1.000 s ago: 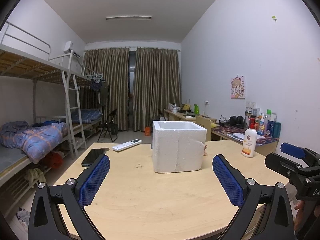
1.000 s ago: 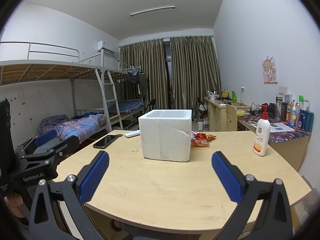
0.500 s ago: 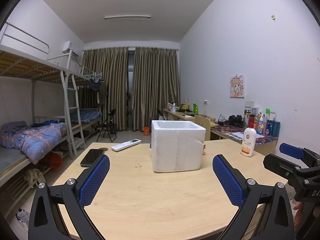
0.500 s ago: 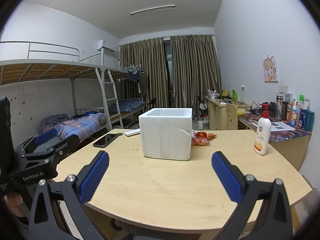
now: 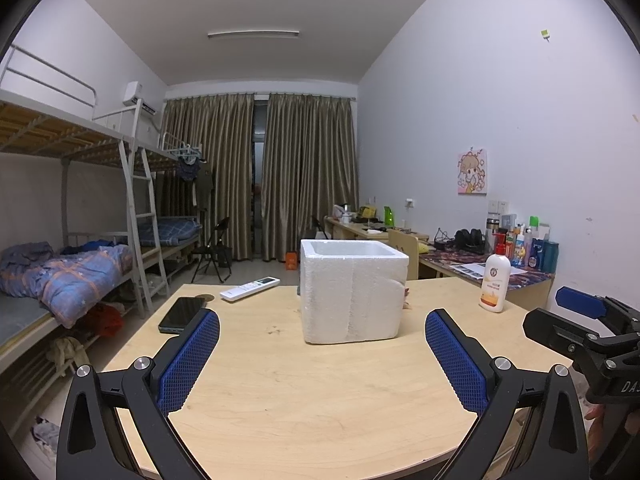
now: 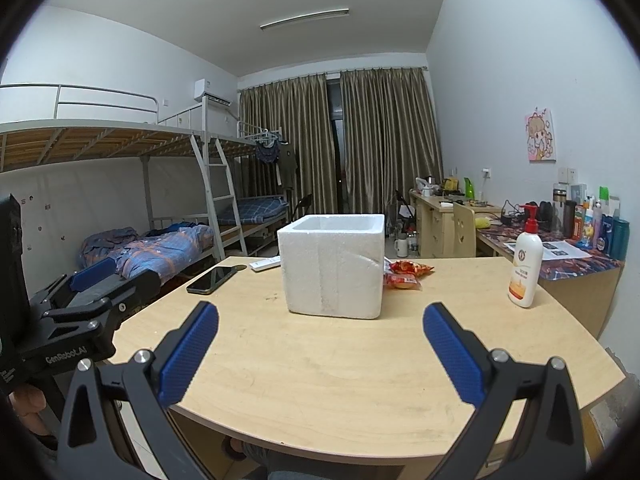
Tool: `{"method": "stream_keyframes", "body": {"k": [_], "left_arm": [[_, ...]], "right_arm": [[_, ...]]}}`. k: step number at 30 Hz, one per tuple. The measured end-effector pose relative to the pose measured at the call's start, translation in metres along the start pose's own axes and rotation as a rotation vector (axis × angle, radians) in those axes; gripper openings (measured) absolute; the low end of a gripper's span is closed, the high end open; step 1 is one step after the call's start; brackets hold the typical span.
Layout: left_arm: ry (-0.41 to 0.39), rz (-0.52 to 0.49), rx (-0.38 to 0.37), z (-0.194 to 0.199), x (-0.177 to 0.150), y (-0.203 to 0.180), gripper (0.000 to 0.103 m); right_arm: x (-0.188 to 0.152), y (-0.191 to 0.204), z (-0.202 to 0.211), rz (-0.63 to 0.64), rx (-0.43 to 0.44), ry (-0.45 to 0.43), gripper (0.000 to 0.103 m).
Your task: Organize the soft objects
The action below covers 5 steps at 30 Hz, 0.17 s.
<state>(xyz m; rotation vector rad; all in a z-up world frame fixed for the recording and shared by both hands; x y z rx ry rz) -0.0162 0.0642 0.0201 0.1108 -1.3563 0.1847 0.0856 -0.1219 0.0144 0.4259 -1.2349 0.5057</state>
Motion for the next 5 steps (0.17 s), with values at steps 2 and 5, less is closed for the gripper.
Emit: {"method": "stream_keyframes", "body": {"k": [2,5], "left_arm": [[-0.004,-0.003,0.01,0.0007,-0.0008,0.0004,0.103],[-0.004,0.002,0.002,0.0015,-0.0022,0.0012,0.103]], "right_arm": [[-0.0007,-0.0004,-0.0001,-0.001,0.0,0.001,0.103],[-0.0012,-0.0009,-0.0005,-0.001,0.002,0.002,0.103]]}}
Point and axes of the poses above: each gripper's, at about its wrist camera, not at the fingertips, and z roughly against the way its jaws point, y to its left, x to its top, the point moved 3 cm from there along -z, roughly the way its jaws point, and after that the axes turned 5 degrees about y, right-handed, at the moved point
